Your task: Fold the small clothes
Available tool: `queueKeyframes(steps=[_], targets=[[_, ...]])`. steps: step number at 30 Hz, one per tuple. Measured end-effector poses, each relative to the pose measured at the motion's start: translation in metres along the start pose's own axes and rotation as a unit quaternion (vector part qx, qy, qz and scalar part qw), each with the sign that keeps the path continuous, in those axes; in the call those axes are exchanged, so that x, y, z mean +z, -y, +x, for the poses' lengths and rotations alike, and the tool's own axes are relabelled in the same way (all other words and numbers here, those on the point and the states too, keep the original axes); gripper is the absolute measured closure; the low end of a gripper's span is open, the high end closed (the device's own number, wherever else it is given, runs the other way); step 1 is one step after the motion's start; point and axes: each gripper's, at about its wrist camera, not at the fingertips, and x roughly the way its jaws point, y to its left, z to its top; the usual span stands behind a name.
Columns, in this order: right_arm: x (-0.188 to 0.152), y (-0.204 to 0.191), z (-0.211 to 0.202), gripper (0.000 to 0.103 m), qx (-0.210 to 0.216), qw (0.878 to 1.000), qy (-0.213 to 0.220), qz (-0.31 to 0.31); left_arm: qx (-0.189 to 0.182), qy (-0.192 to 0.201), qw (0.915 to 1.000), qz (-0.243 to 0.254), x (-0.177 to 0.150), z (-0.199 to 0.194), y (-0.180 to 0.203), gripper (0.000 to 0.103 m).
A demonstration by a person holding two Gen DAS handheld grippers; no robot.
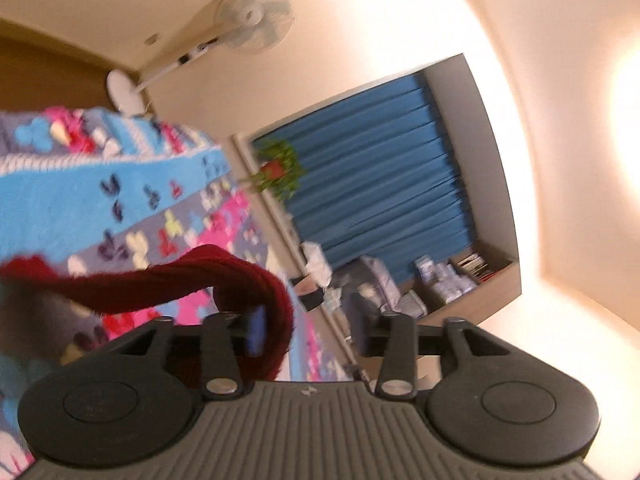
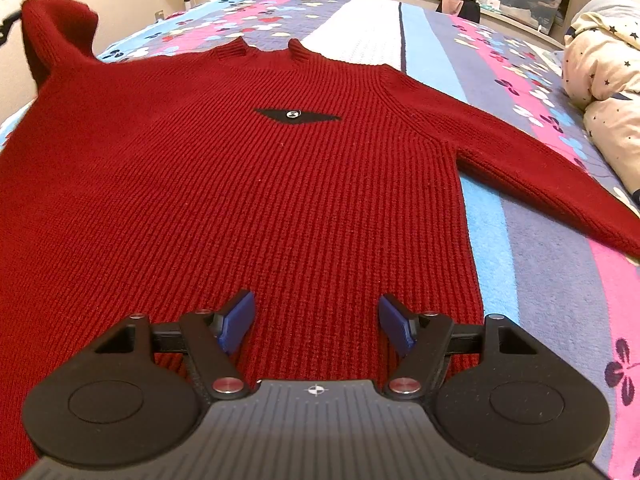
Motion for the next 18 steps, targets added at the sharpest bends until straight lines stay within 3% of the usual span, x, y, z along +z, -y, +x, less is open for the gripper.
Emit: queueKeyframes(steps=[5,8,10,13,14,15,17,18], targets=[[0.0,0.0,0.001,0.032,0.0,1.0,-0.001,-0.002,0.104,0.03,0.9941,-0.005,0.012,-0.015,0.009,0.047],[0.0,-0.001,0.001,0.032,0.0,1.0,-0.001,-0.004,0.128,0.036,0.9911,-0.002,0.018,-0.023,0.013,0.048],[0.0,-0.001,0.001,0.032,0.0,1.0,-0.002,-0.004,0.12,0.1,0.9866,0.048,0.018,-0.039,0.03,0.05],[0.0,-0.001,0.001,0.032,0.0,1.0,-0.002,-0.005,0.093,0.195,0.9593,0.181,0.015,-0.063,0.07,0.046],[0.0,-0.001,0.001,0.032,0.0,1.0,-0.002,-0.005,0.091,0.203,0.9566,0.189,0.015,-0.067,0.074,0.037],[0.0,-0.001,0.001,0.032,0.0,1.0,-0.001,-0.005,0.105,0.198,0.9596,0.17,0.017,-0.069,0.071,0.027],[-0.001,-0.001,0.001,0.032,0.0,1.0,-0.001,-0.005,0.139,0.158,0.9725,0.1,0.022,-0.065,0.051,0.026],[-0.001,-0.001,0.001,0.032,0.0,1.0,-0.001,-0.005,0.172,0.112,0.9773,0.052,0.025,-0.057,0.035,0.028]])
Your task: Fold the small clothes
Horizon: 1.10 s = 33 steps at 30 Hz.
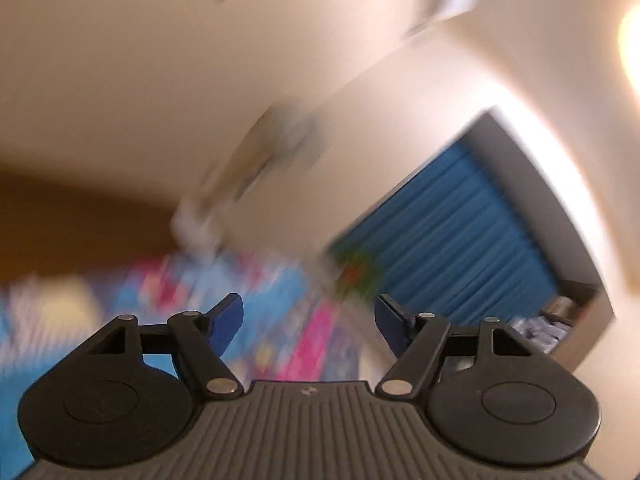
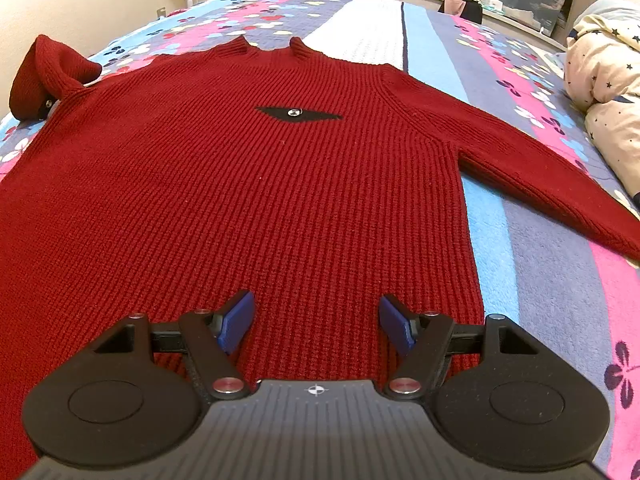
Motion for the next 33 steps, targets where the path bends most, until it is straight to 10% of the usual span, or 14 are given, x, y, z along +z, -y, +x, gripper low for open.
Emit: queueKeyframes(steps=[3,7,11,16,18,19,22,25,29,33], targets=[[0.0,0.0,0.0,0.032,0.0,1.0,0.0,-0.001,0.104,-0.145,0.9812,-0.073,-0.013,0.034,-0.03,0.028],[0.0,-0.001,0.0,0.031,-0.002,1.0,0.0,-0.003,0.145,-0.226,0.9413,-0.204,-0.032,0.05,-0.079,0.024],[0.0,0.001,0.0,0.029,-0.002,1.0,-0.001,-0.005,0.216,-0.213,0.9118,-0.277,-0.041,0.051,-0.12,0.023],[0.0,0.0,0.001,0.029,-0.003,1.0,-0.001,-0.006,0.182,-0.208,0.9142,-0.296,-0.047,0.08,-0.155,0.036],[0.0,0.0,0.001,0.029,-0.003,1.0,0.0,-0.004,0.166,-0.22,0.9219,-0.272,-0.051,0.093,-0.149,0.077],[0.0,-0.001,0.001,0.029,-0.004,1.0,0.0,-0.004,0.171,-0.217,0.9324,-0.233,-0.047,0.094,-0.14,0.079],[0.0,-0.001,0.002,0.028,-0.004,1.0,0.0,-0.003,0.164,-0.109,0.9757,-0.096,-0.021,0.073,-0.096,0.082],[0.0,-0.001,0.003,0.028,-0.005,1.0,0.0,-0.004,0.114,0.047,0.992,-0.026,0.0,0.029,-0.067,0.08],[0.0,-0.001,0.003,0.028,-0.005,1.0,0.0,-0.005,0.189,0.089,0.9741,-0.087,0.001,0.012,-0.088,0.027],[0.0,-0.001,0.003,0.028,-0.005,1.0,0.0,-0.005,0.271,0.046,0.9267,-0.257,-0.015,0.007,-0.145,0.027]])
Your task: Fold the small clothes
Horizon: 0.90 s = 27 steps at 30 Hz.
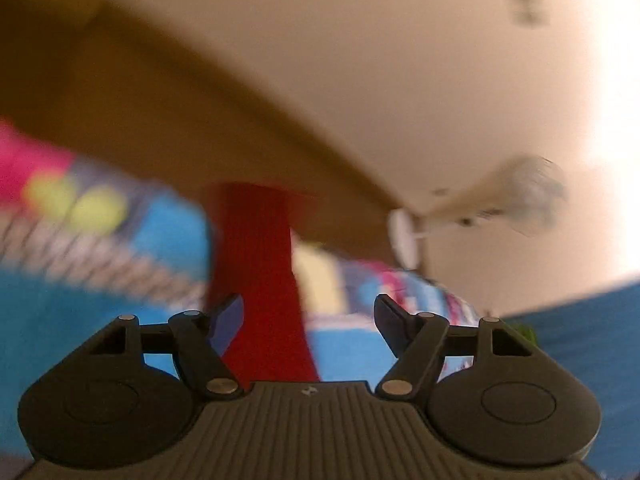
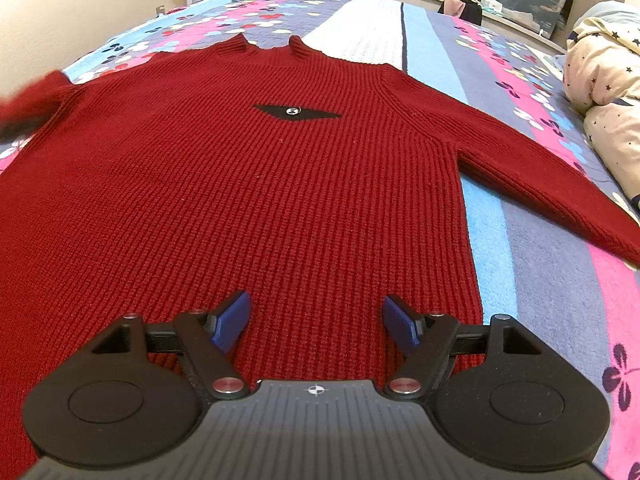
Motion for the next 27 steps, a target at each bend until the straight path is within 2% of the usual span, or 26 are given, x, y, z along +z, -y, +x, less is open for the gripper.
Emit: queueKeyframes(steps=[1,4,7,8,9,10,11,12,14,16,17,19,21,22,23,24,25,26,27], targets=[[0.0,0.0,0.0,0.028,0.0,1.0,0.0,0.0,0.018,-0.014,0.9995,-0.022,0.001,0.005,-0.009,0.027],[0.0,0.0,0.0,0.028,0.0,1.0,0.0,0.0,0.06,-0.021,0.9965,-0.054,0.001,0.013,-0.025,0.028],[0.0,0.0,0.0,0.027,0.0,1.0,0.0,0.0,0.069,-0.022,0.9965,-0.042,0.0,0.02,-0.027,0.03],[0.0,0.0,0.0,0.027,0.0,1.0,0.0,0.0,0.07,-0.018,0.9971,-0.021,-0.002,0.023,-0.021,0.03],[0.0,0.0,0.0,0.027,0.001,1.0,0.0,0.0,0.069,-0.016,0.9975,-0.001,0.002,0.022,-0.018,0.04],[0.0,0.0,0.0,0.027,0.0,1.0,0.0,-0.001,0.064,-0.013,0.9975,0.028,-0.001,0.026,-0.013,0.055],[0.0,0.0,0.0,0.027,0.0,1.0,0.0,-0.001,0.069,-0.014,0.9956,0.062,-0.003,0.032,-0.009,0.085],[0.0,0.0,0.0,0.027,0.0,1.0,0.0,-0.001,0.085,-0.007,0.9926,0.086,-0.007,0.035,-0.008,0.088],[-0.001,0.0,-0.001,0.027,0.0,1.0,0.001,-0.001,0.095,0.013,0.9886,0.116,-0.014,0.029,-0.002,0.089],[0.0,0.0,-0.001,0.027,-0.001,1.0,0.0,-0.002,0.098,0.05,0.9762,0.187,-0.032,0.02,0.024,0.09],[0.0,0.0,-0.001,0.027,-0.002,1.0,0.0,-0.003,0.073,0.074,0.9662,0.236,-0.046,0.011,0.042,0.09],[0.001,-0.001,-0.001,0.028,-0.004,1.0,0.0,-0.006,0.005,0.101,0.9417,0.321,-0.077,-0.01,0.074,0.09],[0.002,-0.001,-0.002,0.029,-0.007,1.0,0.004,-0.008,-0.091,0.121,0.8979,0.413,-0.128,-0.038,0.107,0.09],[0.003,-0.001,-0.003,0.032,-0.007,1.0,0.007,-0.008,-0.144,0.123,0.8675,0.46,-0.161,-0.055,0.118,0.09],[0.004,-0.001,-0.004,0.04,-0.007,1.0,0.012,-0.006,-0.189,0.113,0.8407,0.495,-0.192,-0.066,0.125,0.089],[0.005,0.001,-0.005,0.043,-0.007,1.0,0.018,-0.001,-0.236,0.084,0.813,0.525,-0.225,-0.078,0.129,0.085],[0.006,0.001,-0.005,0.051,-0.009,1.0,0.023,0.003,-0.286,0.03,0.7824,0.552,-0.258,-0.089,0.131,0.08],[0.008,0.003,-0.005,0.057,-0.011,0.999,0.029,0.01,-0.329,-0.048,0.747,0.576,-0.287,-0.094,0.13,0.058],[0.01,0.005,-0.005,0.059,-0.012,0.999,0.034,0.017,-0.352,-0.121,0.7114,0.596,-0.31,-0.097,0.129,0.049]])
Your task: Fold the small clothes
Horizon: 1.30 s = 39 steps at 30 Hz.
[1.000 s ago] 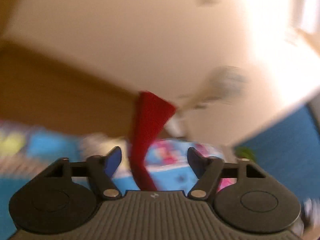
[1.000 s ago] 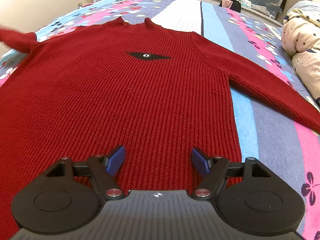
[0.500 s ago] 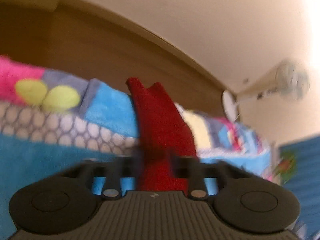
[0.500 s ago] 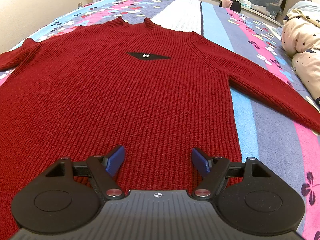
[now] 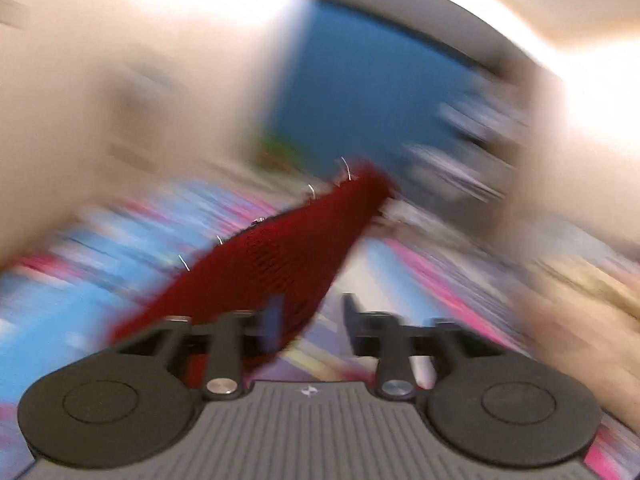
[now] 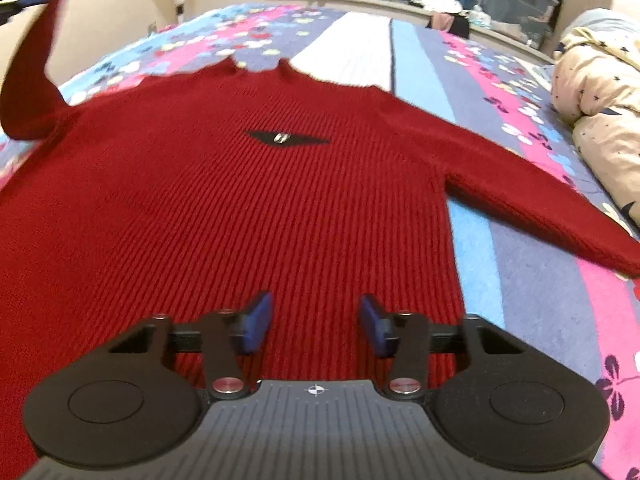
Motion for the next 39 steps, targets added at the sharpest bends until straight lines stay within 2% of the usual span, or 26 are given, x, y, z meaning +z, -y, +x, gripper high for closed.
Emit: queueKeyframes(steps=[1,3,4,7,10,12,15,18,22,23,24,25,26,27,29,31,34,35,37,39], targets=[[0.002,0.002,0.0,0.061,0.0,1.0,0.008,0.011,-0.04,-0.029,0.9987,0.013,-0.007,0.006,0.014,0.05],[0.006,0.006,-0.002,0.064,0.004,0.999,0.021,0.033,-0.035,-0.019,0.9987,0.033,-0.018,0.006,0.025,0.05],[0.008,0.008,-0.002,0.064,0.006,0.999,0.027,0.042,-0.029,-0.024,0.9989,0.027,-0.018,0.009,0.018,0.05],[0.013,0.014,-0.004,0.064,0.014,0.997,0.044,0.067,0.021,-0.047,0.9978,-0.042,-0.016,0.011,-0.03,0.051],[0.02,0.018,0.0,0.064,0.029,0.994,0.057,0.09,0.121,-0.082,0.9854,-0.086,-0.007,0.024,-0.079,0.051],[0.026,0.021,0.004,0.064,0.043,0.991,0.065,0.109,0.161,-0.099,0.9771,-0.098,0.001,0.016,-0.099,0.051],[0.037,0.024,0.015,0.064,0.079,0.984,0.071,0.143,0.184,-0.106,0.9697,-0.121,0.017,-0.012,-0.123,0.05],[0.06,0.019,0.039,0.062,0.088,0.98,0.072,0.162,0.201,-0.115,0.9625,-0.141,0.017,-0.044,-0.126,0.05],[0.094,0.003,0.087,0.06,0.088,0.976,0.053,0.191,0.218,-0.117,0.9615,-0.119,-0.015,-0.083,-0.103,0.048],[0.1,-0.004,0.096,0.06,0.087,0.977,0.048,0.19,0.226,-0.122,0.9605,-0.108,-0.025,-0.081,-0.099,0.048],[0.105,-0.011,0.105,0.06,0.085,0.978,0.044,0.183,0.241,-0.142,0.9554,-0.095,-0.032,-0.074,-0.099,0.05],[0.11,-0.02,0.112,0.059,0.077,0.981,0.041,0.172,0.248,-0.148,0.9527,-0.094,-0.035,-0.063,-0.103,0.05],[0.116,-0.031,0.118,0.056,0.057,0.985,0.043,0.157,0.248,-0.131,0.9545,-0.103,-0.033,-0.062,-0.107,0.051],[0.12,-0.036,0.122,0.058,0.041,0.987,0.045,0.15,0.252,-0.114,0.9552,-0.105,-0.03,-0.059,-0.109,0.051],[0.127,-0.046,0.122,0.101,0.01,0.988,0.057,0.14,0.261,-0.081,0.9578,-0.089,-0.021,-0.053,-0.109,0.05],[0.135,-0.045,0.111,0.102,0.009,0.987,0.081,0.136,0.261,-0.055,0.9606,-0.077,-0.015,-0.051,-0.109,0.05],[0.153,-0.033,0.079,0.103,0.0,0.98,0.15,0.13,0.25,-0.041,0.9647,-0.073,-0.009,-0.05,-0.112,0.05],[0.159,-0.023,0.062,0.103,-0.022,0.973,0.179,0.141,0.247,-0.039,0.9652,-0.077,-0.007,-0.052,-0.112,0.05],[0.163,0.0,0.045,0.102,-0.069,0.959,0.212,0.175,0.239,-0.037,0.9661,-0.09,-0.004,-0.052,-0.116,0.05],[0.163,0.02,0.052,0.102,-0.12,0.955,0.193,0.19,0.226,-0.045,0.9682,-0.098,-0.005,-0.047,-0.118,0.051]])
